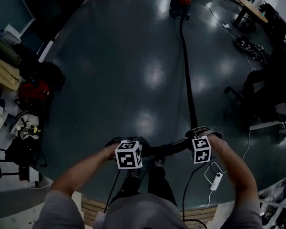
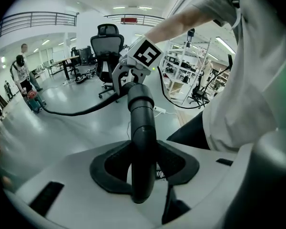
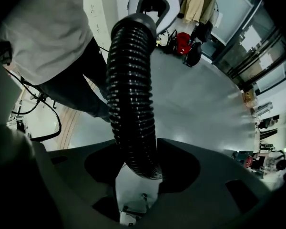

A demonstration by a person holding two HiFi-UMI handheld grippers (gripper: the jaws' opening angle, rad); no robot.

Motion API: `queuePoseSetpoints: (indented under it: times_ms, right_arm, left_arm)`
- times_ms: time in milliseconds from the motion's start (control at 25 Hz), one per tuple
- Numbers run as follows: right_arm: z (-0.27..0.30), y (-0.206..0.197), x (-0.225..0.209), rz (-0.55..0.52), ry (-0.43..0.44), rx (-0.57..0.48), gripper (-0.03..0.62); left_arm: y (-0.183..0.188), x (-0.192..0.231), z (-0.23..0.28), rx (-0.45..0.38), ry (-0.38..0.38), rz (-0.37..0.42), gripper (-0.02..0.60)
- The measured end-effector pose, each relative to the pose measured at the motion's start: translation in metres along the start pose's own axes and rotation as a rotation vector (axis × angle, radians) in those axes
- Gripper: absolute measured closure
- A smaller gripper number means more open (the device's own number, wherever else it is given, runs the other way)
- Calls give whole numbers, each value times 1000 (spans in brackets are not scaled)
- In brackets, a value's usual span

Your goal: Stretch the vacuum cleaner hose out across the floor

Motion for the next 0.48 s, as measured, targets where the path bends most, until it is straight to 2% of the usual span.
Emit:
queuePoseSetpoints:
  times_ms: [160, 320, 480]
  right_arm:
    - [-1, 24, 12, 18, -44, -53, 418]
    - [-8, 43, 16, -3, -112, -82, 418]
    - [-19, 89, 20, -24, -137, -196, 418]
  left_arm:
    - [-18, -16, -7, 17, -16, -8, 416]
    - [-21, -23, -18, 3, -10, -24, 416]
    - [-17, -24, -23, -15, 3, -50, 416]
Point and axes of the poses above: the fingertips, and each gripper's own axes: z forward along the fingers, x to its left, y out of its top, the point moved 2 cm from there along -z, backward along the fingers, and after that the axes turned 13 degrees about y, right-handed, at the moved point
